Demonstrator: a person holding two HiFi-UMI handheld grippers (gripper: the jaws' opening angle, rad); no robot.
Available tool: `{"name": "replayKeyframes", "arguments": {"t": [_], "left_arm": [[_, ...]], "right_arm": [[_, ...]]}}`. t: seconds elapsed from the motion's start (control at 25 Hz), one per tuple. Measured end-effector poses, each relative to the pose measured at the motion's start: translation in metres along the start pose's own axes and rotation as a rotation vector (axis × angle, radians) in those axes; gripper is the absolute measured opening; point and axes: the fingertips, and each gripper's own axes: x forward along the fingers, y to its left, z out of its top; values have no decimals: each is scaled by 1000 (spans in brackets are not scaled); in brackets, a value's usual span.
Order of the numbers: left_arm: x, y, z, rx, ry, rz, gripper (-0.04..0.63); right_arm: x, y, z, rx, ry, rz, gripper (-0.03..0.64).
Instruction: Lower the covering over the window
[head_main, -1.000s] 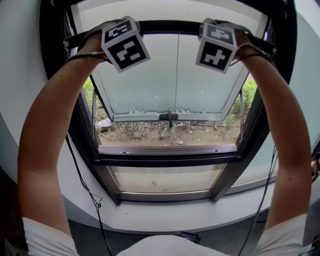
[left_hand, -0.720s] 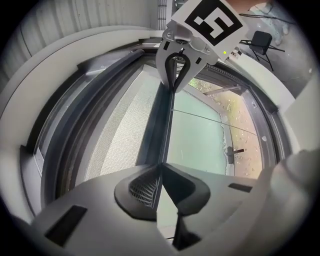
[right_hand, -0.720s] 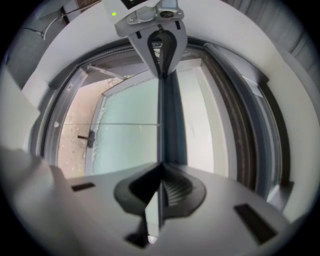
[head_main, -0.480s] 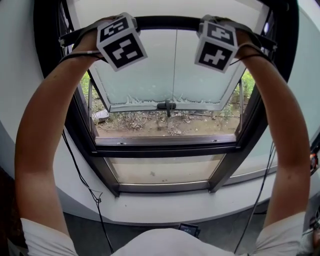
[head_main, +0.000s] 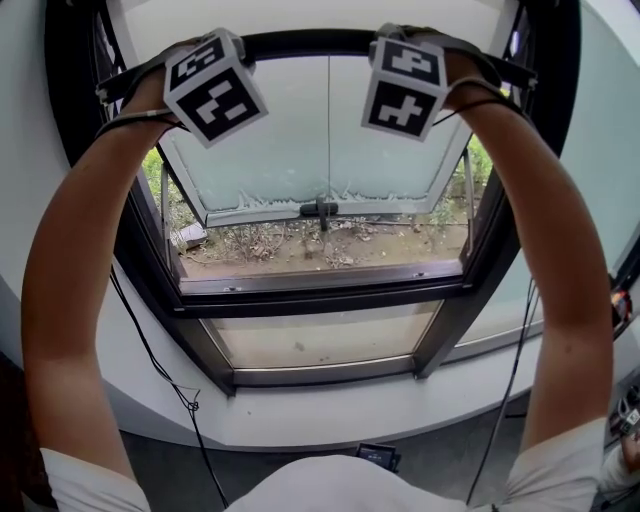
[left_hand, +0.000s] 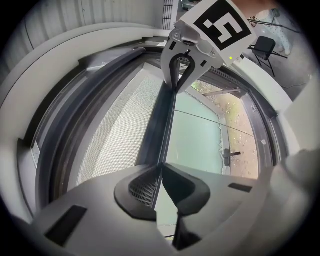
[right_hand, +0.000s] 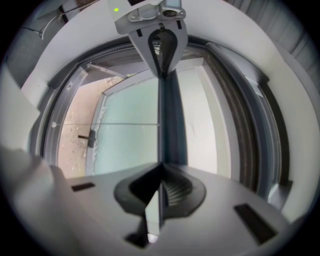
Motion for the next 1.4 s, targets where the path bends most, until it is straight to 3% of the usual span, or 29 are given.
{"name": "replayKeyframes", "arguments": {"t": [0.52,1.4], "left_arm": [[3,-31,-10,38,41,-71,41],[3,-92,-24,8,45,-165,41]], "right_arm": [[0,32,2,-25,-3,78,31],[-3,95,-1,-8,-43,151,31]]}}
